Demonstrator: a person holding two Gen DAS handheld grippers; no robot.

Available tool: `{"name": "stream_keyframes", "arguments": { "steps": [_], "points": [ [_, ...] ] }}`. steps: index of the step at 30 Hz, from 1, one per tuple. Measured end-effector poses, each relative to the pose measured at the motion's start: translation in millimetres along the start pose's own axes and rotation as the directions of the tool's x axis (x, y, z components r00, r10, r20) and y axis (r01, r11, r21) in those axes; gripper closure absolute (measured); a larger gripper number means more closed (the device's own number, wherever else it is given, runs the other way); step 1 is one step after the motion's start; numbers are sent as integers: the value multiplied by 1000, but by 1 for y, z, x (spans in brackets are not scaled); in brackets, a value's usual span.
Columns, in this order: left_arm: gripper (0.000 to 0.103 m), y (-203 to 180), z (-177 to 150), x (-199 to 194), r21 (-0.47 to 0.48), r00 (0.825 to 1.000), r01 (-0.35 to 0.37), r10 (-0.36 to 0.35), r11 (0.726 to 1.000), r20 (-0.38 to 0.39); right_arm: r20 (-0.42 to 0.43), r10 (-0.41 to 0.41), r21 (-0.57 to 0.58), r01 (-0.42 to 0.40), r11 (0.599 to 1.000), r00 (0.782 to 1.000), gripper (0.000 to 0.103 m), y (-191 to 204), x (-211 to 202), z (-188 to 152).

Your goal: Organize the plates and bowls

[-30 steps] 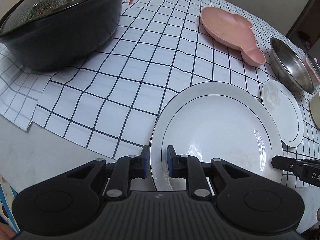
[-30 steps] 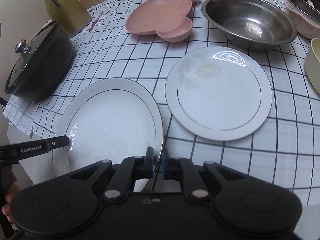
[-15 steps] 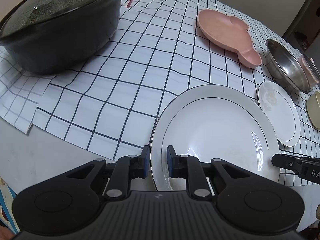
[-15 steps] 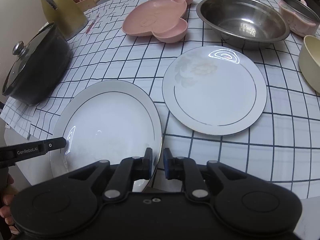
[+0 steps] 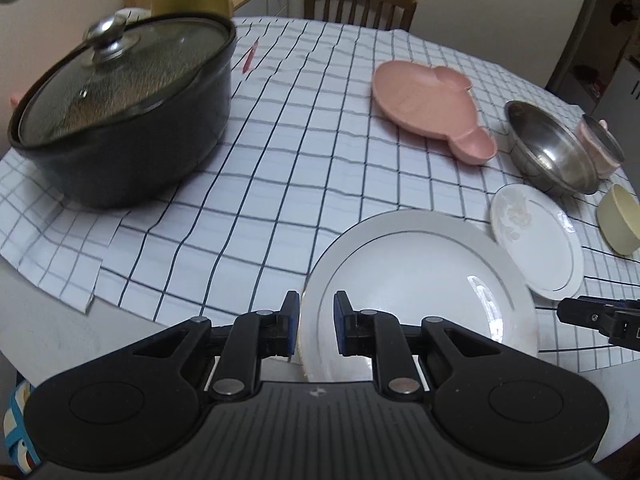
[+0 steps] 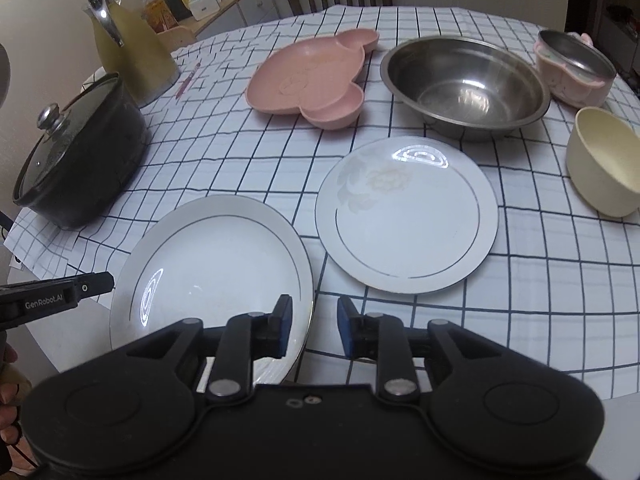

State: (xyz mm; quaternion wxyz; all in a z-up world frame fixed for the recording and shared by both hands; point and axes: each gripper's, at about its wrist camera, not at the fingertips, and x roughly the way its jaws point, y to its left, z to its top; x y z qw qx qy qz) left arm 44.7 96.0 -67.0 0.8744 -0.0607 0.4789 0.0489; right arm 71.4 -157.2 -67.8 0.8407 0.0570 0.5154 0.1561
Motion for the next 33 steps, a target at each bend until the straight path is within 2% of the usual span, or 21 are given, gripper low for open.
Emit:
{"name": "stream_keyframes", "arguments": {
  "steps": [11, 13, 15, 18, 19, 20, 25, 28, 30, 33],
  "points": [
    [85, -45, 14, -29, 106, 993, 76, -85, 991, 86, 100, -31, -13, 32, 999, 994, 64, -10, -36, 2],
    [85, -54, 17, -30, 116, 991, 88, -99, 989, 92, 115, -38, -11, 40, 999, 993, 58, -14, -40, 3],
    [80, -63, 20, -31, 128, 989, 96, -109, 987, 96, 129, -43, -10, 44, 999, 991, 51, -19, -45, 3],
    [63, -77, 23, -32, 154, 986, 100, -118, 983, 115, 150, -50, -9, 52, 999, 987, 47, -25, -50, 5],
    [51, -81, 24, -32, 158, 985, 100, -120, 982, 123, 154, -52, -5, 54, 999, 987, 44, -28, -51, 6],
    [44, -86, 26, -33, 159, 984, 100, -121, 982, 131, 158, -54, 1, 54, 999, 986, 43, -32, -52, 7],
    [41, -106, 36, -27, 180, 981, 120, -144, 976, 130, 180, -67, 18, 65, 998, 981, 31, -50, -57, 13],
    [33, -117, 40, -22, 191, 979, 131, -157, 973, 130, 197, -79, 27, 76, 997, 977, 21, -61, -59, 16],
    [30, -124, 43, -18, 197, 977, 140, -168, 970, 132, 204, -88, 34, 83, 996, 975, 18, -68, -59, 18],
    [26, -135, 48, -10, 215, 976, 149, -179, 965, 125, 217, -101, 47, 93, 995, 971, 4, -77, -58, 19]
  ]
}}
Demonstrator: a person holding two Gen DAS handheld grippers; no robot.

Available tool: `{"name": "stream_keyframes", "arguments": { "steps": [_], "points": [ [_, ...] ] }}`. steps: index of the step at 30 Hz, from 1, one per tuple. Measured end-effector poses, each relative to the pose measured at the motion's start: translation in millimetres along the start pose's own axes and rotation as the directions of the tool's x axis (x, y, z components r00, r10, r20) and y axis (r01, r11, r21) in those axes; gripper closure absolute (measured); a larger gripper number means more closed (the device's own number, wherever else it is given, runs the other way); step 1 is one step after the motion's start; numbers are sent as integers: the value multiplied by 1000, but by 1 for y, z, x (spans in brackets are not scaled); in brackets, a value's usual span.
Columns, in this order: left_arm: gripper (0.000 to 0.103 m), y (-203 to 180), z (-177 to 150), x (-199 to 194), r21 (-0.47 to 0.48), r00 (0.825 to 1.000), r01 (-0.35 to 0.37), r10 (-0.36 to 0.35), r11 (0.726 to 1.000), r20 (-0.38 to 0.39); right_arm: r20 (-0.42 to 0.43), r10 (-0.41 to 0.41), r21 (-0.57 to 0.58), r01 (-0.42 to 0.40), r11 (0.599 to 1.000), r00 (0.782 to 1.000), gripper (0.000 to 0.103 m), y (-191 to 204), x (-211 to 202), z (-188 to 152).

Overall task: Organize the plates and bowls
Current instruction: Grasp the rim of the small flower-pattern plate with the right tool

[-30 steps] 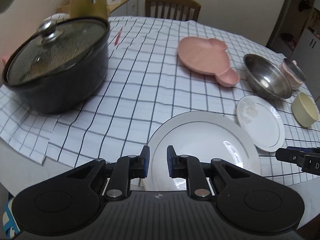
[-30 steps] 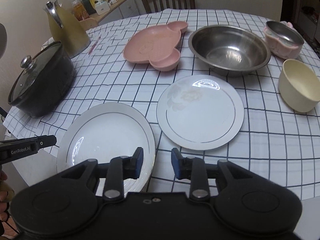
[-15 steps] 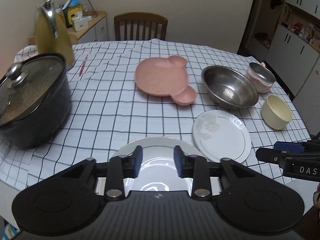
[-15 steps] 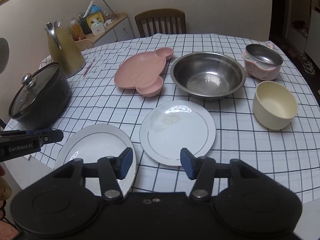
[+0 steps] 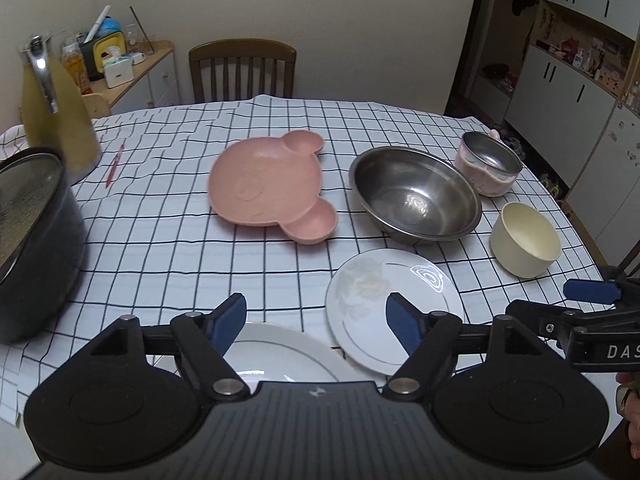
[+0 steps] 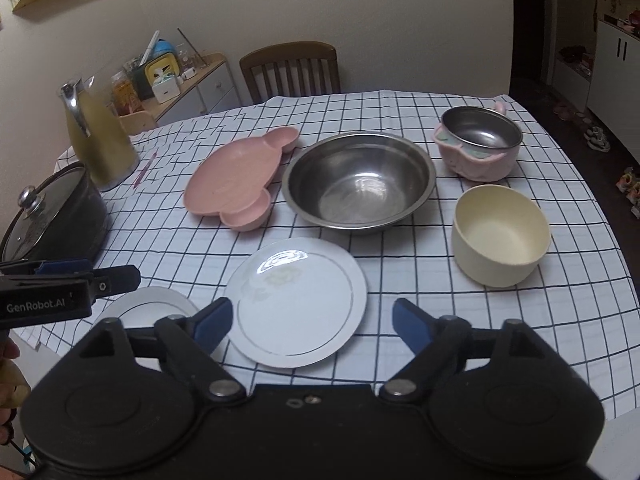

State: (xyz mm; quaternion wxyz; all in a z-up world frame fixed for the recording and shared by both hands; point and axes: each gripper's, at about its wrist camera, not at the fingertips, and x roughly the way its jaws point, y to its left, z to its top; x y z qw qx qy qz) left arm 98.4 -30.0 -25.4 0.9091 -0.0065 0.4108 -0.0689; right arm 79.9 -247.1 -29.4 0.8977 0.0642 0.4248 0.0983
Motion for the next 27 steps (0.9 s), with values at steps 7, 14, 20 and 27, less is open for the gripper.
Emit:
{"name": "stream_keyframes", "arguments": {
  "steps": [7, 14, 20, 27],
  "points": [
    [26, -12, 11, 40, 2, 998, 23, -23, 1000, -64, 1, -19, -14, 19, 1000, 1000, 1, -17, 16, 5],
    [26, -19, 15, 83, 17, 992, 14, -12, 1000, -128, -51, -54, -29, 52, 998, 997, 1, -32, 48, 9],
    [26, -23, 18, 110, 33, 985, 4, 1, 999, -171, -104, -67, -32, 64, 997, 992, 3, -38, 72, 11],
    [26, -26, 20, 132, 42, 975, 1, 8, 999, -220, -142, -60, -54, 52, 997, 988, 7, -37, 90, 15]
  ]
}}
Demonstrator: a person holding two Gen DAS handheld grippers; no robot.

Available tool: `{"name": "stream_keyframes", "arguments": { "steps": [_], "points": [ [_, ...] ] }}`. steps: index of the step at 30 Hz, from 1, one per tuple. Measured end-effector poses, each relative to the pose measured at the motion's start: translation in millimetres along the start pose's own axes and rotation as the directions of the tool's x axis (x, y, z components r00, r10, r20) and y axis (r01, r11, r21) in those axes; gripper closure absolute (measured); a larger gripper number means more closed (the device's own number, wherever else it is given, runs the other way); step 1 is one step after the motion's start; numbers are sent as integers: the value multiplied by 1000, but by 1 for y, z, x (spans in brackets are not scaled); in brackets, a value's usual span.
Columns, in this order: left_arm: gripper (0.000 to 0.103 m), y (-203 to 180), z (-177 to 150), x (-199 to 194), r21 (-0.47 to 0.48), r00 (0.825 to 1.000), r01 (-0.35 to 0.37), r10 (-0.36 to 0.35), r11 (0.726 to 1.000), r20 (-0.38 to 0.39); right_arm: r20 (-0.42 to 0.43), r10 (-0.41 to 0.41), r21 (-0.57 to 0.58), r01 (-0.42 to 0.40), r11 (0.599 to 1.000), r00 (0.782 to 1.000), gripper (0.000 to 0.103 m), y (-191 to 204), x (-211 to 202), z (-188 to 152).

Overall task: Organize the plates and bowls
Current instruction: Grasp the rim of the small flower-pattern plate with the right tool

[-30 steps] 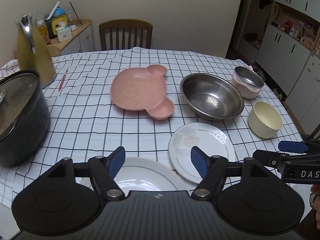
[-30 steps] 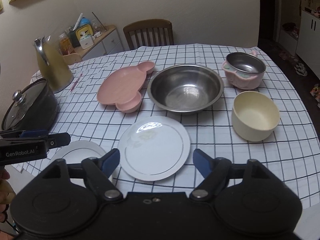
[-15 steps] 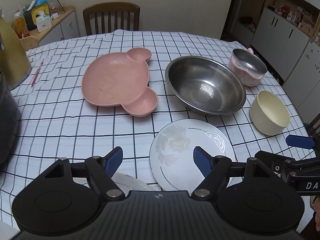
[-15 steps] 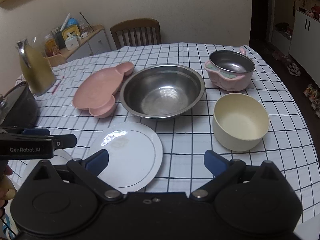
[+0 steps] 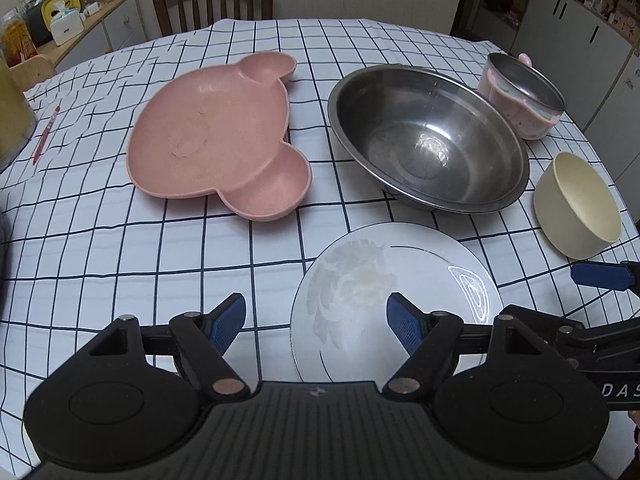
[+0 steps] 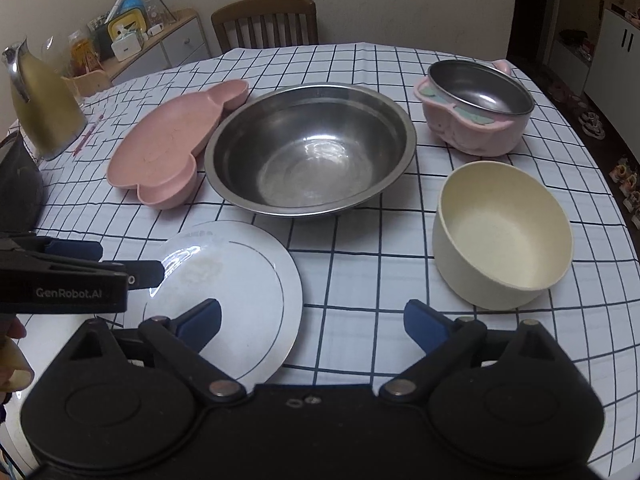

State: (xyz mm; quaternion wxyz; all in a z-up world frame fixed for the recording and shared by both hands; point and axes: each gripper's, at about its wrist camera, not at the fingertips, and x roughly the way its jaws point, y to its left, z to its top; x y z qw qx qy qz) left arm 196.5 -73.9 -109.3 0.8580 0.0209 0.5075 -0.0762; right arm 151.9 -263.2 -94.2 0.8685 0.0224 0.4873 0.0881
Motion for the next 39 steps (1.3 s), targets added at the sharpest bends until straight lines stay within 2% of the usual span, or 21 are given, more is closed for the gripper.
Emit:
{"name": "stream_keyframes", "arguments": {
  "steps": [7, 9, 10, 14, 19, 23, 27, 31, 39],
  "points": [
    [27, 4, 2, 11, -23, 999, 4, -4, 1000, -33, -49, 34, 2, -34, 999, 998, 21, -1, 14, 4],
    [32, 5, 3, 13, -33, 999, 11, -12, 999, -40, -59, 48, 5, -48, 999, 997, 25, -1, 17, 5],
    [38, 6, 3, 14, -40, 999, 18, -20, 999, -48, -66, 56, 10, -55, 998, 996, 27, -1, 18, 6],
    [47, 9, 3, 17, -63, 998, 30, -34, 998, -58, -86, 80, 25, -78, 997, 993, 31, -3, 23, 8],
    [63, 14, 1, 19, -103, 995, 53, -61, 993, -74, -105, 105, 39, -102, 994, 989, 46, -3, 27, 7],
    [70, 17, -1, 19, -127, 994, 64, -75, 990, -82, -115, 119, 52, -113, 992, 986, 55, -4, 28, 6],
    [72, 21, -3, 21, -164, 992, 65, -81, 984, -92, -125, 131, 76, -123, 990, 983, 61, -7, 31, 5],
    [80, 27, -4, 22, -198, 991, 74, -95, 977, -99, -134, 151, 106, -137, 985, 979, 68, -10, 34, 3],
    [80, 37, -4, 24, -247, 987, 94, -123, 965, -105, -143, 193, 176, -167, 970, 971, 79, -19, 37, 1]
  ]
}}
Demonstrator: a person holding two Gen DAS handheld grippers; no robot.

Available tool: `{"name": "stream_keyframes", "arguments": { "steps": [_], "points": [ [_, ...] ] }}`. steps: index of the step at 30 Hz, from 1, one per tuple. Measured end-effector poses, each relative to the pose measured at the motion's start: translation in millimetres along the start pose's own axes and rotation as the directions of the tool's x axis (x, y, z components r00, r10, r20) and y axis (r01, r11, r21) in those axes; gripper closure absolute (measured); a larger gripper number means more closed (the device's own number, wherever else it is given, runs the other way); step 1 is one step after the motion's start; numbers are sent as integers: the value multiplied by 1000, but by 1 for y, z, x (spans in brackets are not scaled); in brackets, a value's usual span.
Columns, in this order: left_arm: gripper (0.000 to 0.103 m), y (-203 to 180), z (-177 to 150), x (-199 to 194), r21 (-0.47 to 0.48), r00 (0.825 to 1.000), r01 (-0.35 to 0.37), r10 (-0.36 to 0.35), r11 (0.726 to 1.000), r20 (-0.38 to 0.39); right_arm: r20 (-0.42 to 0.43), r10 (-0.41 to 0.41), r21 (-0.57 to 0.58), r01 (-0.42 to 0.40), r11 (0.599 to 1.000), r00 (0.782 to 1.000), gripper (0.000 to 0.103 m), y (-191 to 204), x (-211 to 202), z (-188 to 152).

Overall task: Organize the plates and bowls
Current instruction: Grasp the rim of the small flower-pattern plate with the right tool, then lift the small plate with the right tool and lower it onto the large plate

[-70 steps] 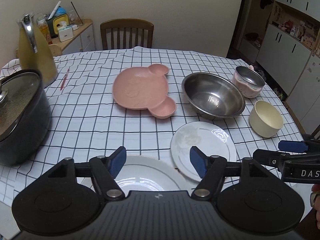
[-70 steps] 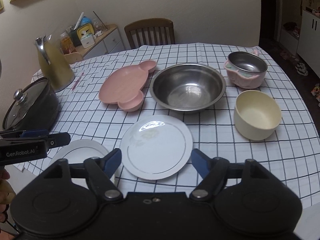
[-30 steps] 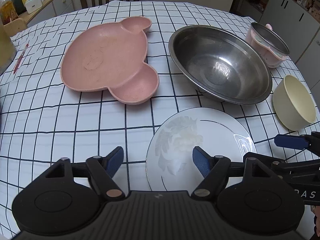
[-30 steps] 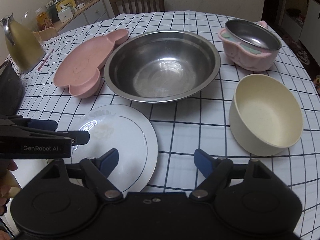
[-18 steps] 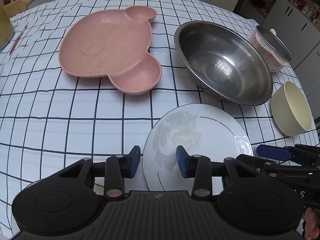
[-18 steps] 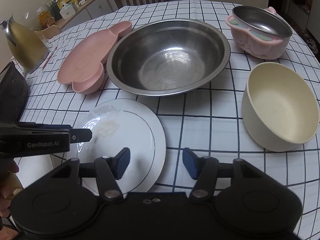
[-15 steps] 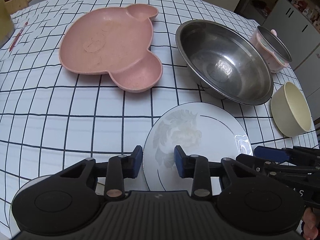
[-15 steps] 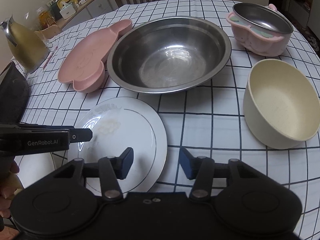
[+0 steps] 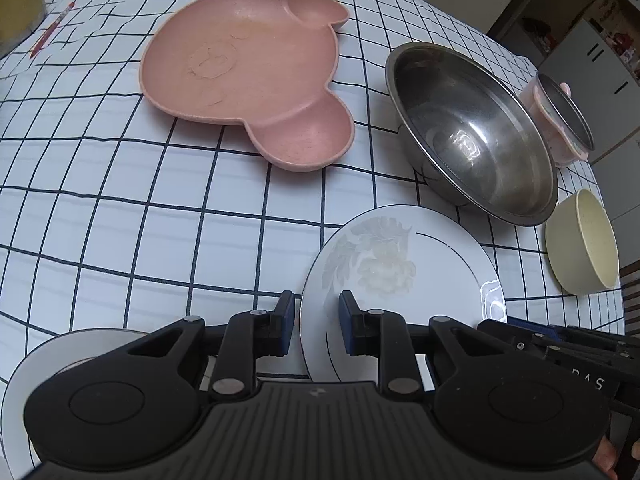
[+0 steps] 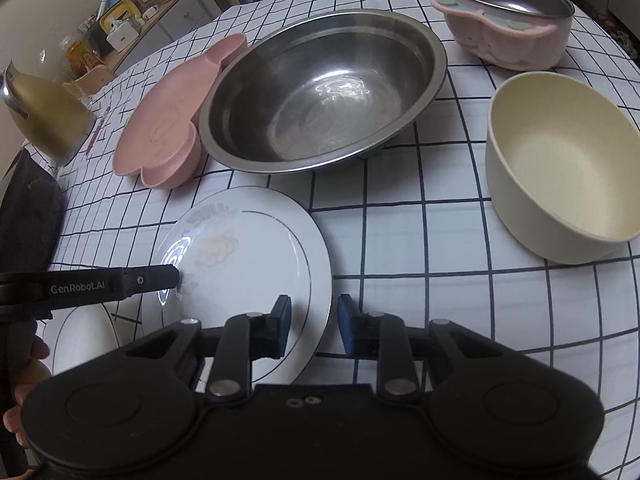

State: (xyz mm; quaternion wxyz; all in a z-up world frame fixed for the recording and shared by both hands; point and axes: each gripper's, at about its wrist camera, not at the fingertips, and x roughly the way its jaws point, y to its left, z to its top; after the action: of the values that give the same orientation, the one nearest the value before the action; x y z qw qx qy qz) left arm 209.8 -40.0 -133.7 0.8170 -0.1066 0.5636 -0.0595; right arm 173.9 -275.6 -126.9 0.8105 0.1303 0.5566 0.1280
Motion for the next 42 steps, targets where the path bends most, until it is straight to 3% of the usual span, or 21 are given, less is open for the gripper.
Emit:
{"name": "stream_keyframes", "arguments": {
  "steps": [5, 12, 16, 29, 42],
  "points": [
    [81, 8, 1, -1, -40, 999, 53, -54, 998, -6, -3, 20, 27, -20, 999, 1000, 80, -3, 0, 1],
    [90, 22, -1, -2, -104, 996, 94, -94, 990, 0, -7, 65, 101, -64, 993, 998, 88, -16, 1, 1],
    [92, 24, -2, -3, -104, 995, 99, -99, 990, 7, -3, 83, 128, -82, 988, 997, 93, -22, 1, -1],
    [93, 20, -7, -10, -74, 994, 111, -109, 991, 26, 24, 87, 126, -89, 988, 996, 94, -24, -7, -6],
    [93, 30, -19, -46, -56, 993, 104, -100, 993, 65, 54, 116, 108, -121, 987, 992, 94, -3, -30, -10]
  ]
}}
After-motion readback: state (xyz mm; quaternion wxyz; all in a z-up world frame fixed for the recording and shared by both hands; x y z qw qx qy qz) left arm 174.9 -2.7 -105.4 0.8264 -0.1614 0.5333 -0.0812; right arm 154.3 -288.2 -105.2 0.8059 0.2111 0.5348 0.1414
